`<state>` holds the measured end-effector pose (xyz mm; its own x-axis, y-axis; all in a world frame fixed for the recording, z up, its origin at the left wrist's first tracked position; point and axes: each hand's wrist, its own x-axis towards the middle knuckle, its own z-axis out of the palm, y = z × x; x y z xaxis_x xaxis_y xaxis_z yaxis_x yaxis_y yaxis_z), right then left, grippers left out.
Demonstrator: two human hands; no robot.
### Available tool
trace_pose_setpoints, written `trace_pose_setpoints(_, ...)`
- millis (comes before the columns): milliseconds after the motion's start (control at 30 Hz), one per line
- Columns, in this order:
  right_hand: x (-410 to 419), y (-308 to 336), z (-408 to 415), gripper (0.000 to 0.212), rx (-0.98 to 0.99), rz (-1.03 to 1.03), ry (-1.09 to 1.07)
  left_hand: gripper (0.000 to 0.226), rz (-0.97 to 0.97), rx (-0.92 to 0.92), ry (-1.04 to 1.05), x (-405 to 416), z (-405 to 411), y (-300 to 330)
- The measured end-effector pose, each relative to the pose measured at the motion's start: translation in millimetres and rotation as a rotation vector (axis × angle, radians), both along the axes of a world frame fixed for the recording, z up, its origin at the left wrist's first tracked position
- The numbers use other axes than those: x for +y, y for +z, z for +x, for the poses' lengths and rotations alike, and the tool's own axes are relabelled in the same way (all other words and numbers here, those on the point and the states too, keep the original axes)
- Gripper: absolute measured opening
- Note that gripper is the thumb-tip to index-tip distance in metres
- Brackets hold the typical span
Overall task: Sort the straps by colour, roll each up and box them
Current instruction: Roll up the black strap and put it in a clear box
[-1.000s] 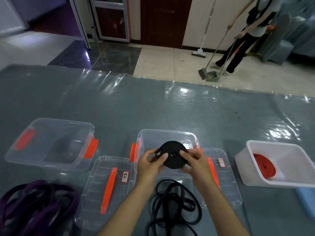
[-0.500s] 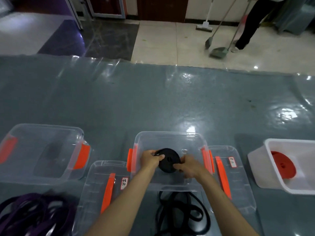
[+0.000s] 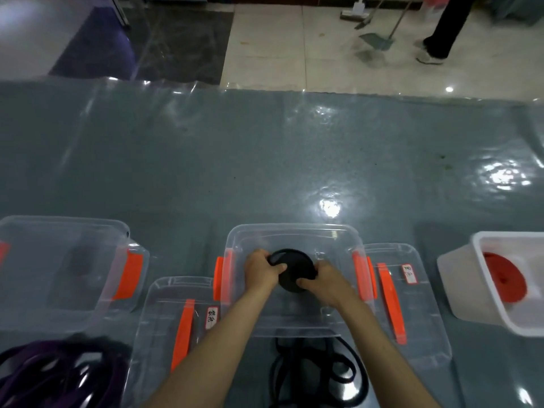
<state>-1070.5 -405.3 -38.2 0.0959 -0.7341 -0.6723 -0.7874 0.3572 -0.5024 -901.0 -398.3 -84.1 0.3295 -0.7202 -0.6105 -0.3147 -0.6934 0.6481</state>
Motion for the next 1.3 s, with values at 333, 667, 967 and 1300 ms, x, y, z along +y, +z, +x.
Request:
trace_pose_setpoints(333, 46, 73, -7, 0.033, -0.056, -0.490, 0.150, 0.017, -0.161, -0.324, -0.366, 30, 0, 74)
trace_pose_setpoints(667, 185, 68, -61, 0.012, -0.061, -0.756, 0.104, 0.022, -0.620, -0.643, -0.728, 187, 12, 141)
trace_pose_setpoints(967, 254, -6, -61, 0.069, 0.039, -0.318, 0.168, 0.071, -0.041, -0.378, -0.952, 260, 4, 52)
trace_pose_setpoints(1300, 268, -6, -58, 0.028, -0.009, -0.420, 0.119, 0.018, -0.510, -0.118, -0.421, 272, 9, 47)
